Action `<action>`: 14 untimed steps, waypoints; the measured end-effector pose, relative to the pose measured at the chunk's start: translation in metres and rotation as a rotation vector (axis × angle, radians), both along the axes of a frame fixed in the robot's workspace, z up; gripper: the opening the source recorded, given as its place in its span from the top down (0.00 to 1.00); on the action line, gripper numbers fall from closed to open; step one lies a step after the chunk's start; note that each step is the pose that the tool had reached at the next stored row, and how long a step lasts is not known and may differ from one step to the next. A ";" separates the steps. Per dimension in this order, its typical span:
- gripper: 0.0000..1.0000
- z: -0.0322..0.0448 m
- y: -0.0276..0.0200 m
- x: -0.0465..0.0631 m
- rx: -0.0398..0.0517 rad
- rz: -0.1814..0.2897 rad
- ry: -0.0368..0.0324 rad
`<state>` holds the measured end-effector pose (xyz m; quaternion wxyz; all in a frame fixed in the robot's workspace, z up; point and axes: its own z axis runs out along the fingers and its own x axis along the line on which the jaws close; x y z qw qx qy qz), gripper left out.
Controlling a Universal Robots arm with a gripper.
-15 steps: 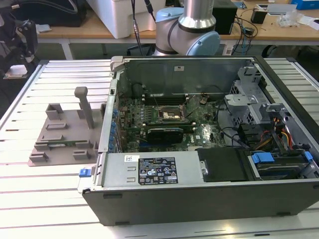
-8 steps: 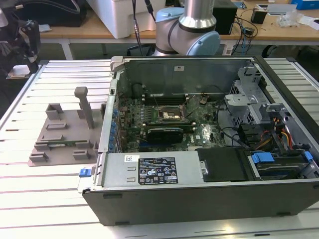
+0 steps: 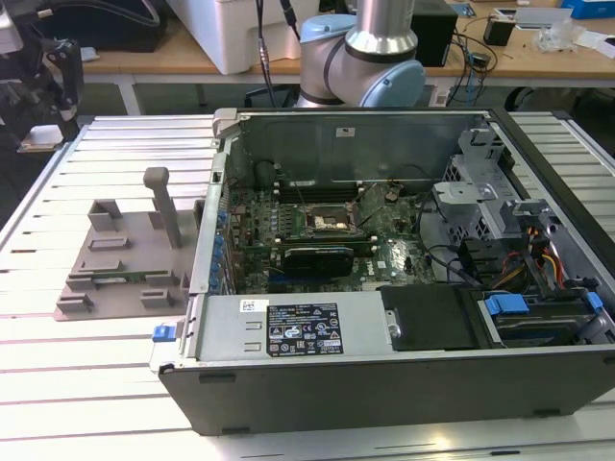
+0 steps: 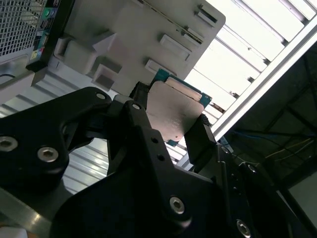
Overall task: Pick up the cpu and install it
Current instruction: 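Pick up the cpu and move it towards the insertion slot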
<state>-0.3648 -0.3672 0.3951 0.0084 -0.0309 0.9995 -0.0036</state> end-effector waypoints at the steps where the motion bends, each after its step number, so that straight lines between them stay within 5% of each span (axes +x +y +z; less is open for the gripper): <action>1: 0.46 0.0000 0.0000 0.002 -0.0001 0.000 0.0000; 14: 0.46 0.0000 0.0002 0.047 -0.0001 0.000 -0.0001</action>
